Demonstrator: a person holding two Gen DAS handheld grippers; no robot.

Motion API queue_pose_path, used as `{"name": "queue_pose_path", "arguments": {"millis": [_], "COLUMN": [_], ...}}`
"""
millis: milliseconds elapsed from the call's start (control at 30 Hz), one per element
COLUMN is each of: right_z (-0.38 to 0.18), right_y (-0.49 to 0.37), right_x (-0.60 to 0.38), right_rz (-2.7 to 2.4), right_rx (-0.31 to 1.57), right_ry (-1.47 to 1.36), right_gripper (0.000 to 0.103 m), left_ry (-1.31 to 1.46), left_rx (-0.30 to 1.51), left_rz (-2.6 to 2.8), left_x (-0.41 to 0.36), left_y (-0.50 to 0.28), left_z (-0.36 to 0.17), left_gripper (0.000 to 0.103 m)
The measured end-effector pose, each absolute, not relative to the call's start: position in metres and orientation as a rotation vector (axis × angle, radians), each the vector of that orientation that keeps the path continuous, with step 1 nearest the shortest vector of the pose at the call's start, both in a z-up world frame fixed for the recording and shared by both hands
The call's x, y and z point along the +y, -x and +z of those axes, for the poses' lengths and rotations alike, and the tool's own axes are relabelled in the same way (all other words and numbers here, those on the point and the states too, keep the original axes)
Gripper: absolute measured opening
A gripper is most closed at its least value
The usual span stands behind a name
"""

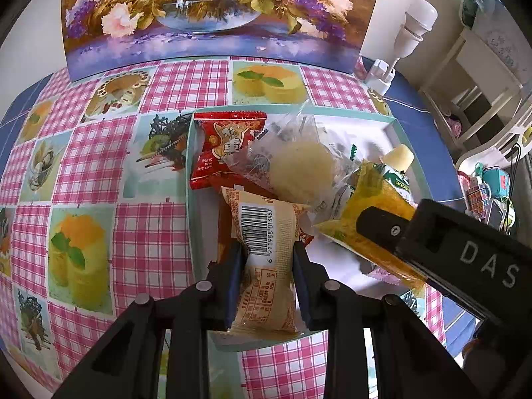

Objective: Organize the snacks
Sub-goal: 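Carry the pastry with the left tool while the right tool carries the yellow pack over the tray, then open the left tool dropping the pastry while the right tool releases the yellow pack into the tray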

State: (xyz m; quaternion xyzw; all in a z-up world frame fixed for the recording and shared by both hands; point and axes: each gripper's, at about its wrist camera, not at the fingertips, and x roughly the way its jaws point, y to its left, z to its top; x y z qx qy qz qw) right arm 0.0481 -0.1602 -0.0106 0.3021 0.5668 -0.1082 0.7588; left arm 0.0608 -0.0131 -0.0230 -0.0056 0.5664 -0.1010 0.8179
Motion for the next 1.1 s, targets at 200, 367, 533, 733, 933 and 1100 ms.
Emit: {"name": "queue_pose_path", "arguments": {"millis": [200, 367, 533, 733, 933, 1100], "right_z": [-0.012, -0.012, -0.012, -0.013, -0.010, -0.009], "right_y": [-0.050, -0.051, -0.051, -0.052, -0.051, -0.050], "right_x": [-0.156, -0.156, -0.156, -0.155, -0.157, -0.159], "right_rz": [-0.237, -0.239, -0.240, -0.233, -0.238, -0.241], "right_rx": [1.242, 1.243, 1.243, 1.238, 1.223, 1.214], "right_ry": [-0.653, -0.648, -0.649, -0.659, -0.661, -0.666], "right_gripper": [0.079, 0.079, 0.079, 0.080, 0.080, 0.080], "left_ry": [0.009, -0.009, -0.016, 0.002, 0.018, 0.029], "left_rx": [1.213, 1.206, 1.213, 1.213, 1.202, 1.193], "left_rz": [-0.214, -0.211, -0.189, -0.169, -0.153, -0.124], "left_x": [-0.014, -0.015, -0.010, -0.004, 0.000, 0.006], "left_y": [-0.062, -0.061, -0.061, -0.062, -0.063, -0.064], "left_z": [-0.027, -0.022, -0.021, -0.019, -0.015, -0.013], "left_gripper": [0.043, 0.059, 0.064, 0.074, 0.074, 0.074]}}
